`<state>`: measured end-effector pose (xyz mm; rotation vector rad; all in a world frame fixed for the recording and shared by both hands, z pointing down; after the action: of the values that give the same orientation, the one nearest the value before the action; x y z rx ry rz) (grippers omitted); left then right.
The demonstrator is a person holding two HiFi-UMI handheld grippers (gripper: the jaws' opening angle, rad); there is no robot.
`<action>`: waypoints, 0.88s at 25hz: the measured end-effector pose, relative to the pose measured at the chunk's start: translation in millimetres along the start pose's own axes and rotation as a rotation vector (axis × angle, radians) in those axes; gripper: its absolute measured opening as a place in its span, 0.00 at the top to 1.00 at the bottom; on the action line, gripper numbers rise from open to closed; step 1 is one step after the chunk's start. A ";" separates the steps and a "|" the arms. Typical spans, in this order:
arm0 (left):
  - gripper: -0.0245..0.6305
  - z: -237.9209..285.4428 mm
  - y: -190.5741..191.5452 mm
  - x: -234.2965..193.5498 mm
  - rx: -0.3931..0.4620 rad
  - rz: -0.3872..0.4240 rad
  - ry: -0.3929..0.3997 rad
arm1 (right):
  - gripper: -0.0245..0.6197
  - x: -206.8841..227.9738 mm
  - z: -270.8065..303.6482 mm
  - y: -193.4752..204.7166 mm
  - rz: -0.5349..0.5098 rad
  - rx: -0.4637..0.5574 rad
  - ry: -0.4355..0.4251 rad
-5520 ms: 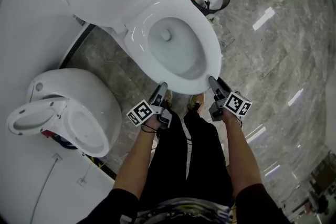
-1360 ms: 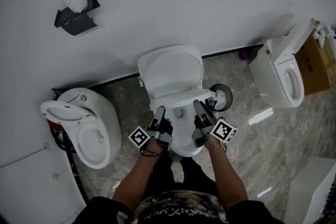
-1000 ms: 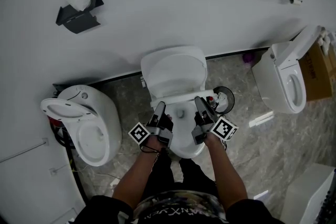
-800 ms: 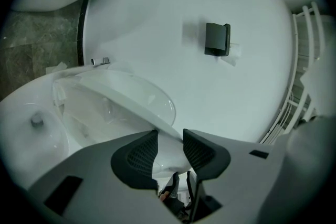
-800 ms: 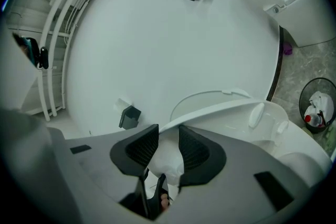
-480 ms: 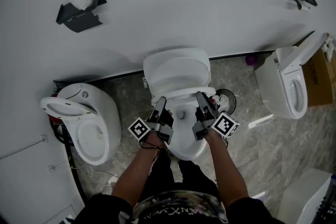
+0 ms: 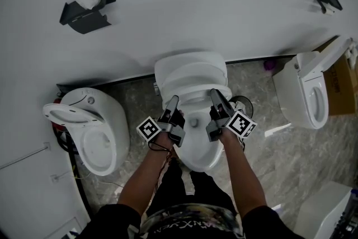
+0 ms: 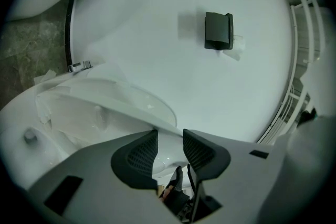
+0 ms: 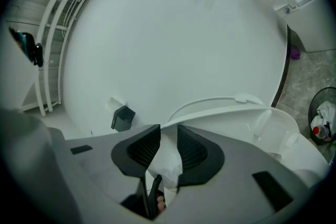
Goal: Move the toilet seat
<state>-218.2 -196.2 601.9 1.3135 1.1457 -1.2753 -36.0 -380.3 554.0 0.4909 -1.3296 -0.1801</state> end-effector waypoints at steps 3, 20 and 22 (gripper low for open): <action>0.71 9.4 -8.5 -2.1 -0.004 0.014 0.000 | 0.80 1.7 13.0 -5.1 0.008 0.013 -0.004; 0.80 39.2 -51.4 -29.5 0.003 0.079 -0.141 | 0.85 25.8 76.7 -21.3 -0.023 -0.039 0.117; 0.81 39.4 -51.9 -28.8 0.000 0.083 -0.142 | 0.88 26.1 77.0 -21.5 -0.031 -0.045 0.125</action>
<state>-274.9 -229.5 629.2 1.2369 0.9829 -1.2857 -100.3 -428.2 579.5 0.4777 -1.1945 -0.2014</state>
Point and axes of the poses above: the fingertips, and each gripper's own axes: z forward along the fingers, x to its right, y out of its underside, the point moved 10 cm from there along -z, backward along the fingers, and after that the axes turned 4 degrees about -x, right-handed, at the moved point
